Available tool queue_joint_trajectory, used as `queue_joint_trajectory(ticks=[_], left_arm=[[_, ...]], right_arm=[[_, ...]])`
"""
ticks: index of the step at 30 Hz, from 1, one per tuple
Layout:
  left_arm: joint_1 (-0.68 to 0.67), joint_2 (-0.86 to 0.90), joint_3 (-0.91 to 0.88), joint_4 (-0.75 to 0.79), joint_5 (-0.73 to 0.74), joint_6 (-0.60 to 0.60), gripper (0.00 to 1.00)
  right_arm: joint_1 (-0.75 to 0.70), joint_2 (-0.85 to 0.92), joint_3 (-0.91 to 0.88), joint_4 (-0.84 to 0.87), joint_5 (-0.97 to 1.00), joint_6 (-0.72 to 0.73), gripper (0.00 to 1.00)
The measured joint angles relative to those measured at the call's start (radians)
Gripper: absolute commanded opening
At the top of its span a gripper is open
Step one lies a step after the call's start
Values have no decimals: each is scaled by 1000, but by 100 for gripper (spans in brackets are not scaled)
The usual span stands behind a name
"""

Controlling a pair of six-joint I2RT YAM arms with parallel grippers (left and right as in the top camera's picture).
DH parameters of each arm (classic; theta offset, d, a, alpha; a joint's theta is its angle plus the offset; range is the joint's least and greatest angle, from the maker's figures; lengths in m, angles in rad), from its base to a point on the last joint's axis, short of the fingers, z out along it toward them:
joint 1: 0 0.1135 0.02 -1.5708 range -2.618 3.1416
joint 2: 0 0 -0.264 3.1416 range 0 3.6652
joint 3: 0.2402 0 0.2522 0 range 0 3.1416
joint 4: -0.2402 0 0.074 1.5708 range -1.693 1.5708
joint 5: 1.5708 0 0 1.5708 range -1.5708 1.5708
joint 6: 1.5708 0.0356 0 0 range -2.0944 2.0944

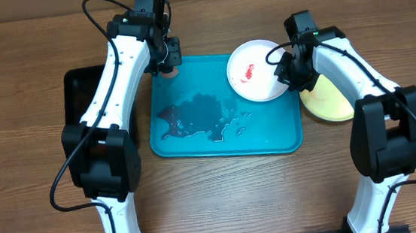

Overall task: Clean dirty plates on tray and stack at the side
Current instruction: 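Grip the stained white plate rim on the tray with the right gripper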

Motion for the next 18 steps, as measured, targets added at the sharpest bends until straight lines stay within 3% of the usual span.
queue_joint_trajectory(ticks=[15,18], left_arm=[[0,0,0,3,0,0,4],[0,0,0,3,0,0,4]], right_arm=[[35,25,-19,-6,25,-2,23],[35,25,-21,0,26,-18,11]])
